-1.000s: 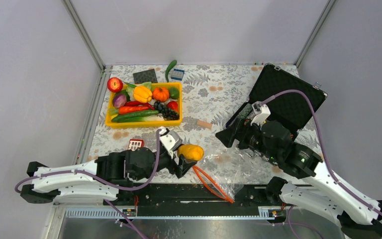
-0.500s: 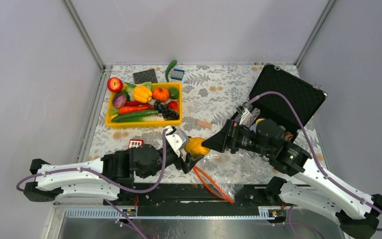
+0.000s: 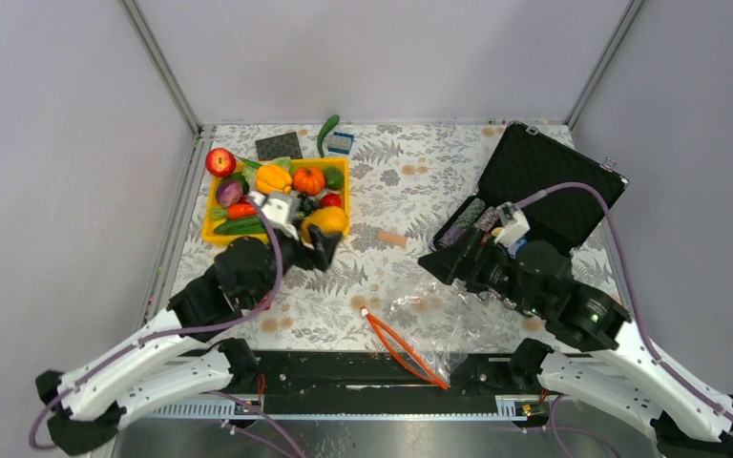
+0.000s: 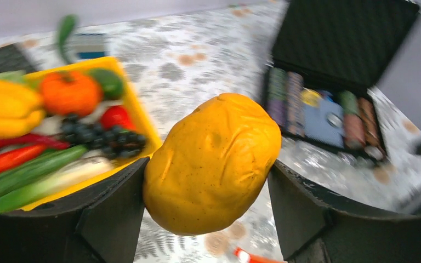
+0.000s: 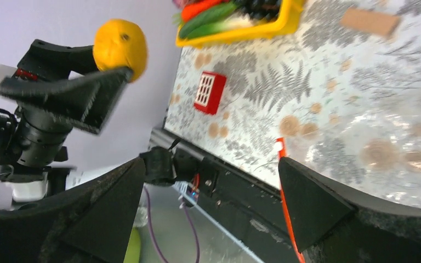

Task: Open the zip-top bag and remove the fake food
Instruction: Pick up the fake vegetable from the zipper food storage bag, then place the fake vegetable in the bin.

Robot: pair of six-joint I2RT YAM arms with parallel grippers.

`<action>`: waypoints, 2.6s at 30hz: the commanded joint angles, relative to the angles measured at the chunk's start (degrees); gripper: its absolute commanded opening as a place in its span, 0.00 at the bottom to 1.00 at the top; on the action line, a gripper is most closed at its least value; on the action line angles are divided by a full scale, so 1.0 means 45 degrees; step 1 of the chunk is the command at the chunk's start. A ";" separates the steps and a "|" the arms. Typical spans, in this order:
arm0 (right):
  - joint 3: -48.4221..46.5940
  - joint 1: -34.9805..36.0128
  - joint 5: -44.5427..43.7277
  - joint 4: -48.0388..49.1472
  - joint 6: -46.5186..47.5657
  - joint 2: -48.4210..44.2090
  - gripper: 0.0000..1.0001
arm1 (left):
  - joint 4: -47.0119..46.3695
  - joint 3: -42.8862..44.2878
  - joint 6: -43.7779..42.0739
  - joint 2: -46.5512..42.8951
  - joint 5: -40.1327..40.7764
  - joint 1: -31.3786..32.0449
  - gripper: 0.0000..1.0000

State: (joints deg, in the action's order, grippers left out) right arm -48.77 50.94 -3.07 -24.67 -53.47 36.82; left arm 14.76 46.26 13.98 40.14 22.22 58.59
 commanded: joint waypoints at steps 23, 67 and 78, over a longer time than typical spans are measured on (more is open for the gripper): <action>0.0292 -0.0021 -0.3030 -0.2599 0.0427 -0.1699 1.00 | -0.3567 -0.1450 0.9613 0.3127 -0.3557 -1.3677 0.56; 0.0696 -0.0011 -0.3284 -0.2585 0.0281 -0.2069 0.98 | -0.4543 -0.0622 1.2109 0.7015 -0.2823 -1.3835 0.70; 0.0753 -0.0016 -0.3280 -0.2589 0.0281 -0.2184 0.98 | -0.4229 -0.0534 1.2035 0.6969 -0.2791 -1.3840 0.81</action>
State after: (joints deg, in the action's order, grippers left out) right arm -45.67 50.94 -16.03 -36.99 -52.12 27.42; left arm -3.09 40.84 68.03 71.85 8.62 -3.40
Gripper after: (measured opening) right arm 0.988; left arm 0.799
